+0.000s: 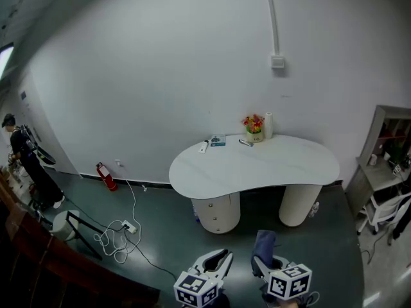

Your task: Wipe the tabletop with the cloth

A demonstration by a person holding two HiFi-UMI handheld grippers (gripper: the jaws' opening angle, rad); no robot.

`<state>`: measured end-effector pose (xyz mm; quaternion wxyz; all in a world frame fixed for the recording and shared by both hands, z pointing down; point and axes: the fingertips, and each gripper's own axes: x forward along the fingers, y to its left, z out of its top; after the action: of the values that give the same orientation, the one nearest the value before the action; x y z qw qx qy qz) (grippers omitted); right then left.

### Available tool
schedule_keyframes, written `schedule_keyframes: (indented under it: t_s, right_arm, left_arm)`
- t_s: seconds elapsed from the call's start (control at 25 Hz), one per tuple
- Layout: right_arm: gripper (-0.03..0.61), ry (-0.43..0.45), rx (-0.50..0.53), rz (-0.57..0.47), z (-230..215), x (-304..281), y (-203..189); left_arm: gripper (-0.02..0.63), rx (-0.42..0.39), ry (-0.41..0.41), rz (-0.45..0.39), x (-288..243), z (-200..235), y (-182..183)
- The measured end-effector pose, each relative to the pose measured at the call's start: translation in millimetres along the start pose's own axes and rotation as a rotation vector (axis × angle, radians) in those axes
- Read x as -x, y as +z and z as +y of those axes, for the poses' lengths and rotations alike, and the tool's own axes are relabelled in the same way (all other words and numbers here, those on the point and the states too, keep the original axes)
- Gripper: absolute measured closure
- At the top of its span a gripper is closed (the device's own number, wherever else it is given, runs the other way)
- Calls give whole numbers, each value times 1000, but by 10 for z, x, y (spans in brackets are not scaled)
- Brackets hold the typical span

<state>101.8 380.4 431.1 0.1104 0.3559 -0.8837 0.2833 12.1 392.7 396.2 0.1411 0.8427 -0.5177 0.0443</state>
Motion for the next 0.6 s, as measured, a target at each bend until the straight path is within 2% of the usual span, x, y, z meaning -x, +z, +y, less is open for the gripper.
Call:
schedule_keyframes:
  t_s: [0.36,0.6]
  right_arm:
    - [517,5,-5,41,-31,-555,220]
    - [517,12,-25,57,59,-1193,484]
  left_arm:
    - [566,29,-2,9,-281,573,72]
    - [565,-31,-10,6,-453,1219,323]
